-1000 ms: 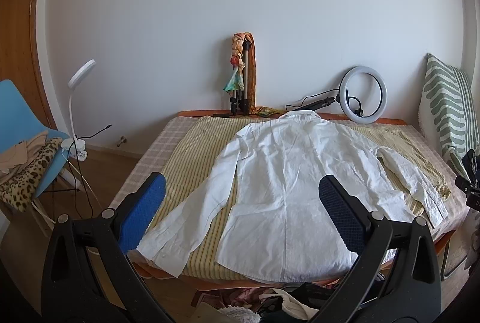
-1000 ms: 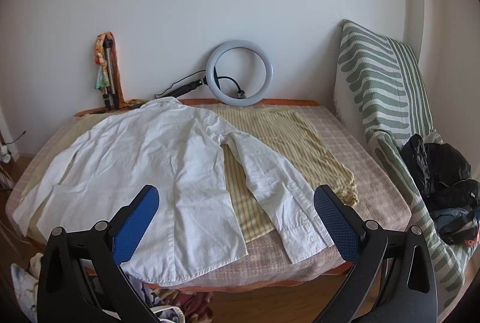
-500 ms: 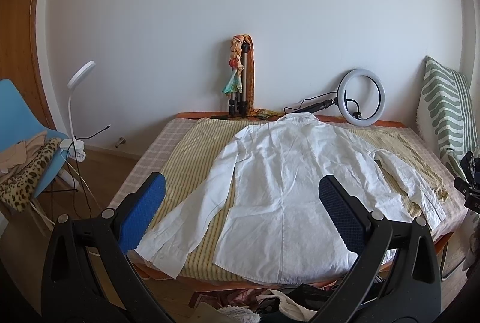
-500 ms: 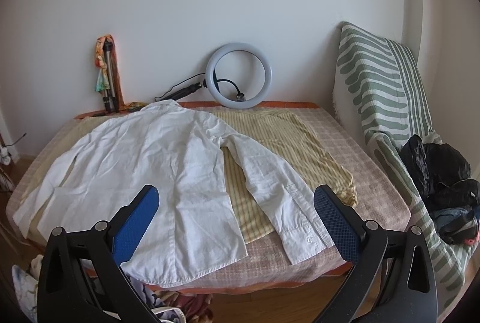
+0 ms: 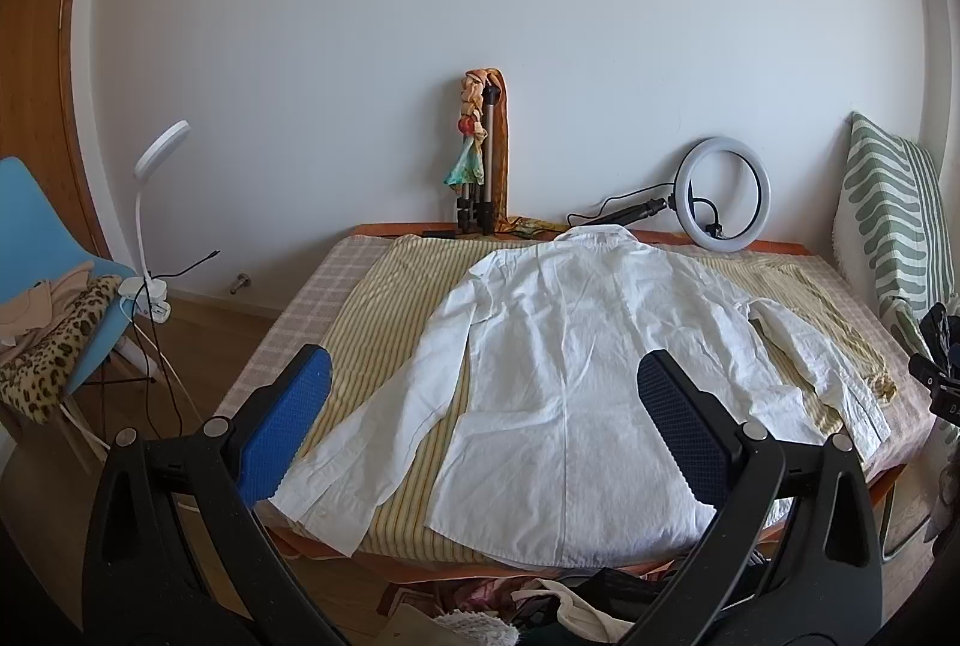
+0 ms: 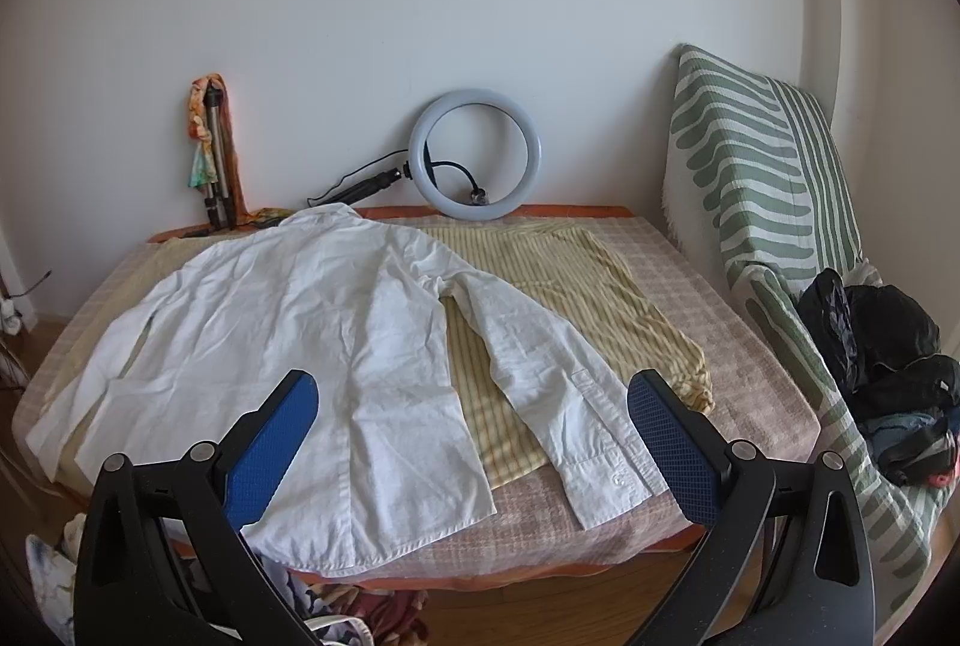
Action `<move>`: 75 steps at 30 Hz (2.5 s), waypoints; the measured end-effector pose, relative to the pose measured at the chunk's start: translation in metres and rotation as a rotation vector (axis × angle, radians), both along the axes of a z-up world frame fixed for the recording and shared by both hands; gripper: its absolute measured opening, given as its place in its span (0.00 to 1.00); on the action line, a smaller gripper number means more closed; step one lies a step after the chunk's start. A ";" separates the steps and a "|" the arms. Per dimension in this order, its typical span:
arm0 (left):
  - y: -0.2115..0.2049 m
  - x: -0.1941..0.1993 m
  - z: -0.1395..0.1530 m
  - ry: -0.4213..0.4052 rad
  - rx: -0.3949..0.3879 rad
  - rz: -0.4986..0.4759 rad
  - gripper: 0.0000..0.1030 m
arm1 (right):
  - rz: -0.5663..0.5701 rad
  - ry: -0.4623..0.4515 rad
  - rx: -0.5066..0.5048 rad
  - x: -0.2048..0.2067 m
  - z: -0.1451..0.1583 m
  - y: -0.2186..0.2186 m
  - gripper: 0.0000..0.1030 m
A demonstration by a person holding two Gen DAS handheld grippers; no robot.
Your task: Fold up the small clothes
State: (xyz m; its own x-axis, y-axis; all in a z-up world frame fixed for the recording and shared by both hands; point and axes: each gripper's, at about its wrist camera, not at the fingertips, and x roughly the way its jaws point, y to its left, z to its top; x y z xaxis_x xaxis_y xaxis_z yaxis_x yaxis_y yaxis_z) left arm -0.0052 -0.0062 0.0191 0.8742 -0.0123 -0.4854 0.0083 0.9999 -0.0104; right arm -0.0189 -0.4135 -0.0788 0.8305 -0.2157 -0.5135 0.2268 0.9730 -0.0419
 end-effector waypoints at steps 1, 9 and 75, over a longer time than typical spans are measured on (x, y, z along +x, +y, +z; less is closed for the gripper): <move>0.001 0.000 0.000 0.001 -0.001 0.000 1.00 | 0.000 0.000 -0.001 0.000 0.000 0.000 1.00; 0.000 0.001 0.000 -0.001 0.006 -0.001 1.00 | -0.006 0.002 0.009 0.001 -0.002 -0.001 1.00; 0.106 0.079 -0.086 0.165 -0.051 -0.006 0.86 | 0.120 -0.046 -0.012 0.060 0.003 0.024 1.00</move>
State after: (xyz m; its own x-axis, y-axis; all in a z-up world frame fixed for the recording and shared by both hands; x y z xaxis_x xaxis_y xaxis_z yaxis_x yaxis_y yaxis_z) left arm 0.0741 0.0996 -0.0672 0.7829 -0.0452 -0.6205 0.0079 0.9980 -0.0628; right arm 0.0408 -0.3890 -0.0755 0.8734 -0.1198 -0.4721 0.1112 0.9927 -0.0462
